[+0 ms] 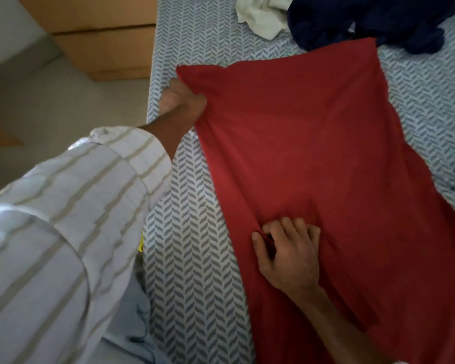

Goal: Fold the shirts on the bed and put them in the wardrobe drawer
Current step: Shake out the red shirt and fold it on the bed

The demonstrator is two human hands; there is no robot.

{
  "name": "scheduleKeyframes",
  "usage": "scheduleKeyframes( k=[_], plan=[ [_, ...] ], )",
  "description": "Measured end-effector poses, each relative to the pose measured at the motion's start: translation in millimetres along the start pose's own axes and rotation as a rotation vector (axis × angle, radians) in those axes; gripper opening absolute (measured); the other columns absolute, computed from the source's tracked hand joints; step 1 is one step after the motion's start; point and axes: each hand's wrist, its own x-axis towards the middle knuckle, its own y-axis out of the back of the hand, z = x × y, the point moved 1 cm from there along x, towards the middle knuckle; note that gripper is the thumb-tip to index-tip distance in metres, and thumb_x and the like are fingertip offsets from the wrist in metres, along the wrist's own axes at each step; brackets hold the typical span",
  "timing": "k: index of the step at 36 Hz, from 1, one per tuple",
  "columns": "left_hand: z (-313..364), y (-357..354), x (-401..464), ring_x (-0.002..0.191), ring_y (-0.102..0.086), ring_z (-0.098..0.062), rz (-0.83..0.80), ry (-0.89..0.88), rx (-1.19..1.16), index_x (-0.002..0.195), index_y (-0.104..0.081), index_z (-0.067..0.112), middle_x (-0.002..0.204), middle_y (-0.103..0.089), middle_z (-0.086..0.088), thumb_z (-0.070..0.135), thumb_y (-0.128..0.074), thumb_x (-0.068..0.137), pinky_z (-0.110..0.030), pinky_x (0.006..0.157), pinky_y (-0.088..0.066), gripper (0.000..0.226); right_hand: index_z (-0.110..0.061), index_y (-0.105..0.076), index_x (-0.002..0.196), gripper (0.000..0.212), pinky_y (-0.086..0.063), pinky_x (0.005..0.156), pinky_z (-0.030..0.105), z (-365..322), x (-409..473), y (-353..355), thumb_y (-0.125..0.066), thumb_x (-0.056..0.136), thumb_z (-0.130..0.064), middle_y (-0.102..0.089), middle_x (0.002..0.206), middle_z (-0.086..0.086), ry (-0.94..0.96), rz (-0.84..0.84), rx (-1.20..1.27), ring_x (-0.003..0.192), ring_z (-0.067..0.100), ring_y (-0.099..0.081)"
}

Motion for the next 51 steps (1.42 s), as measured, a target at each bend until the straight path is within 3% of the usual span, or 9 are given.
scheduleKeyframes(
  k=[5, 11, 19, 23, 27, 32, 34, 39, 51],
  plan=[
    [10, 2, 14, 0.128, -0.055, -0.032, 0.093, -0.039, 0.051, 0.132, -0.055, 0.008, 0.137, -0.057, -0.014, 0.024, -0.059, 0.086, -0.043, 0.103, -0.048, 0.049, -0.02, -0.065, 0.081, 0.021, -0.038, 0.077, 0.042, -1, 1, 0, -0.064, 0.088, -0.04, -0.059, 0.08, -0.005, -0.006, -0.002, 0.019, 0.077, 0.025, -0.054],
    [46, 1, 23, 0.115, -0.062, -0.032, 0.189, -0.159, -0.05, 0.113, -0.069, 0.012, 0.118, -0.069, -0.012, 0.029, -0.051, 0.084, -0.037, 0.095, -0.049, 0.038, -0.02, -0.063, 0.078, 0.02, -0.037, 0.077, 0.041, 1, 4, -1, -0.064, 0.088, -0.037, -0.057, 0.078, -0.006, -0.014, 0.006, 0.037, 0.075, 0.023, -0.052],
    [91, -30, 16, 0.086, -0.073, -0.025, -0.016, -0.154, -0.253, 0.097, -0.073, 0.016, 0.094, -0.075, -0.009, 0.032, -0.049, 0.061, -0.034, 0.074, -0.061, 0.047, -0.015, -0.058, 0.076, 0.022, -0.036, 0.076, 0.042, 1, 2, 0, -0.055, 0.089, -0.032, -0.053, 0.075, -0.002, -0.032, -0.017, 0.061, 0.075, 0.025, -0.05],
    [87, -50, 16, 0.07, -0.073, -0.02, -0.152, -0.176, -0.256, 0.09, -0.074, 0.016, 0.083, -0.075, -0.004, 0.052, -0.057, 0.071, -0.033, 0.067, -0.063, 0.045, -0.014, -0.057, 0.077, 0.021, -0.036, 0.076, 0.041, 4, 2, -2, -0.053, 0.089, -0.031, -0.052, 0.076, 0.0, -0.04, -0.026, 0.057, 0.076, 0.025, -0.048],
    [80, -45, 8, 0.083, -0.072, -0.022, -0.198, -0.264, -0.257, 0.087, -0.074, 0.013, 0.085, -0.075, -0.002, 0.049, -0.051, 0.079, -0.031, 0.082, -0.059, 0.043, -0.013, -0.057, 0.077, 0.022, -0.035, 0.076, 0.04, 7, 2, -4, -0.052, 0.09, -0.03, -0.051, 0.076, 0.0, -0.05, -0.015, 0.068, 0.076, 0.023, -0.047],
    [49, -19, -28, 0.112, -0.064, -0.029, -0.076, -0.565, 0.02, 0.115, -0.07, 0.019, 0.115, -0.072, -0.008, 0.021, -0.051, 0.09, -0.031, 0.097, -0.046, 0.032, -0.014, -0.055, 0.078, 0.021, -0.036, 0.077, 0.041, 7, 2, -3, -0.049, 0.091, -0.03, -0.052, 0.075, -0.001, -0.085, -0.018, 0.072, 0.075, 0.023, -0.047],
    [30, -20, -37, 0.114, -0.061, -0.035, -0.149, -0.638, 0.127, 0.123, -0.065, 0.015, 0.119, -0.069, -0.014, 0.017, -0.051, 0.092, -0.034, 0.097, -0.046, 0.034, -0.015, -0.055, 0.078, 0.021, -0.035, 0.076, 0.04, 5, 2, -1, -0.049, 0.092, -0.029, -0.053, 0.074, -0.002, -0.094, -0.007, 0.069, 0.074, 0.023, -0.047],
    [4, -30, -42, 0.144, -0.035, -0.032, -0.413, -0.629, 0.282, 0.157, -0.027, 0.013, 0.16, -0.033, -0.013, 0.019, -0.054, 0.099, -0.029, 0.118, -0.025, 0.064, -0.015, -0.053, 0.081, 0.02, -0.039, 0.072, 0.04, 3, 3, 8, -0.045, 0.094, -0.027, -0.055, 0.066, -0.002, -0.168, 0.039, 0.097, 0.064, 0.023, -0.052],
    [5, -37, -31, 0.147, -0.03, -0.031, -0.506, -0.602, 0.312, 0.16, -0.014, 0.015, 0.164, -0.022, -0.012, 0.027, -0.056, 0.099, -0.032, 0.12, -0.024, 0.075, -0.013, -0.058, 0.082, 0.022, -0.044, 0.064, 0.035, 23, -13, 30, -0.047, 0.093, -0.029, -0.048, 0.045, -0.002, -0.188, 0.044, -0.068, 0.041, 0.024, -0.05]
  ],
)
